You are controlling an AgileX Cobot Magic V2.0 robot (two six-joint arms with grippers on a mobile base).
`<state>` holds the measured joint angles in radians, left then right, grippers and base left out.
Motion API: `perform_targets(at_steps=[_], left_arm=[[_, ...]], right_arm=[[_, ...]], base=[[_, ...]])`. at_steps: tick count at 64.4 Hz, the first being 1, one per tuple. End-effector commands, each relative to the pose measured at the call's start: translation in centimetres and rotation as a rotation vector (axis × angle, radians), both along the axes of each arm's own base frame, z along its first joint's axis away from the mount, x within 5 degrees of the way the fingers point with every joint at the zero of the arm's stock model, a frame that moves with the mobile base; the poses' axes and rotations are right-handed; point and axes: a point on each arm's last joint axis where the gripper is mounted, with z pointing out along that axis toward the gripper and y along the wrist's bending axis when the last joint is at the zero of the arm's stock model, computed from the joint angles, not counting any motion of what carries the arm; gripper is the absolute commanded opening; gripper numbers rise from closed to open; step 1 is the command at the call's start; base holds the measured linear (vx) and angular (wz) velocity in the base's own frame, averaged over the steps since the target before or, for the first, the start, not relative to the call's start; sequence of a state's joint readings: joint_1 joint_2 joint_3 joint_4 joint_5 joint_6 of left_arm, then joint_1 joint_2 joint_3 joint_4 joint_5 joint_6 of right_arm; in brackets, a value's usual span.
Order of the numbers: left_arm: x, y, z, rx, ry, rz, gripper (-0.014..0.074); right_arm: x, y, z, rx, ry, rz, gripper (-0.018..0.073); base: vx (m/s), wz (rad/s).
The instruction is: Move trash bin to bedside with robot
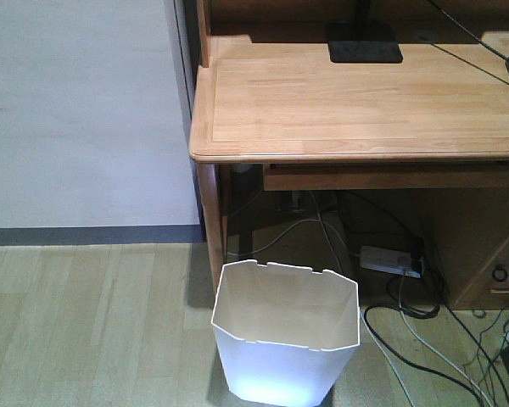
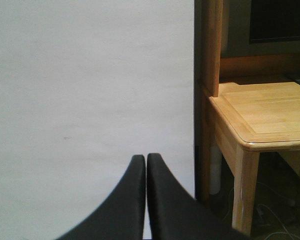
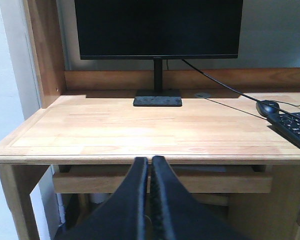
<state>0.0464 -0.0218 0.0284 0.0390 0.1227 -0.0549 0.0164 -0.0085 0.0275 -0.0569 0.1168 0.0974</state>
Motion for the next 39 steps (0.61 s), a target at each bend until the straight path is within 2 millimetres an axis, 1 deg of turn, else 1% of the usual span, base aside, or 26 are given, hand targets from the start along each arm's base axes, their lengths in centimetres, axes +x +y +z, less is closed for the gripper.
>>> perform_targets(at_steps=[1,39], left_arm=[[-0.14,-0.03,1.39,-0.004,-0.098,-0.003,-0.0006],[-0.14,-0.03,1.39,-0.004,-0.098,-0.003,-0.0006]], right_arm=[[-0.02,0.04,0.07,-0.021,-0.072,0.005,-0.0005],[-0.02,0.04,0.07,-0.021,-0.072,0.005,-0.0005]], base=[[0.0,0.0],[0.0,0.0]])
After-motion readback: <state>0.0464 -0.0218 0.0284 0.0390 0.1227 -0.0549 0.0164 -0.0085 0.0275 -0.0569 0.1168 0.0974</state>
